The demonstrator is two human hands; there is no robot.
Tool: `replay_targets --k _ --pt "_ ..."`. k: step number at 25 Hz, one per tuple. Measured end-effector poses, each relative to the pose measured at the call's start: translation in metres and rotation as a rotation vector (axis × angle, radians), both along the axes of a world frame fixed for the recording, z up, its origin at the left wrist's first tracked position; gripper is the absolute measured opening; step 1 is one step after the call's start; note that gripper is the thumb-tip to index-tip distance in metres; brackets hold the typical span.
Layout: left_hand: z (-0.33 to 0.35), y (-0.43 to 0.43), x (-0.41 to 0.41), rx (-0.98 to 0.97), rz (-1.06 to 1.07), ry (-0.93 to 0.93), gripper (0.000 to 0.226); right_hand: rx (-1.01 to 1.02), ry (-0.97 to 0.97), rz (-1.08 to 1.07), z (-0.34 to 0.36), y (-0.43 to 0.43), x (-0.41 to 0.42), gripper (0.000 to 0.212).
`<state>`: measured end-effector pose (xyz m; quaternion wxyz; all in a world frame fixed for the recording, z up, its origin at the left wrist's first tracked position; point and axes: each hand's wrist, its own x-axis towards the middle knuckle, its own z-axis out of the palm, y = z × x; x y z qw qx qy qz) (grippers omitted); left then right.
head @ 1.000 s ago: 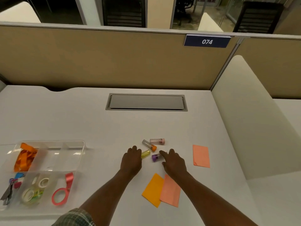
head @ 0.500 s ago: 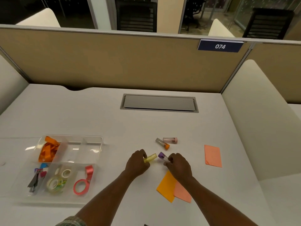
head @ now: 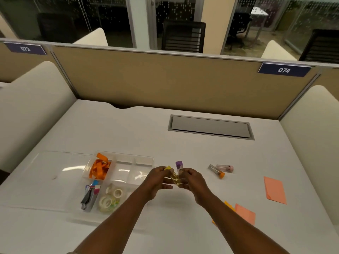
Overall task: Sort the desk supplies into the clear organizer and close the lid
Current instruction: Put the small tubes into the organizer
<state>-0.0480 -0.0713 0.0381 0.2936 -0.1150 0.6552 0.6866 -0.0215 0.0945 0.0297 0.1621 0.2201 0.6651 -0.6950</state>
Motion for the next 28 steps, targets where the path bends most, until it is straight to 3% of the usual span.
replay_targets --k 6,12,16,23,28 --pt "0.014 -0.064 -0.014 -0.119 0.039 0.014 0.021 0.075 0.068 0.282 0.011 -0.075 -0.021 0.046" --pt "0.004 -0.107 -0.038 -0.277 0.011 0.035 0.025 0.247 0.097 0.345 0.007 -0.131 -0.045 0.035" --pt "0.000 -0.110 -0.053 -0.251 0.065 -0.076 0.036 0.255 0.000 0.263 0.000 -0.151 -0.060 0.028" --pt "-0.012 -0.103 -0.069 -0.239 0.001 -0.286 0.079 0.129 -0.245 0.157 -0.009 -0.162 -0.077 0.023" --pt "-0.013 -0.096 -0.069 -0.223 -0.027 -0.351 0.092 0.085 -0.322 0.109 -0.008 -0.169 -0.080 0.033"
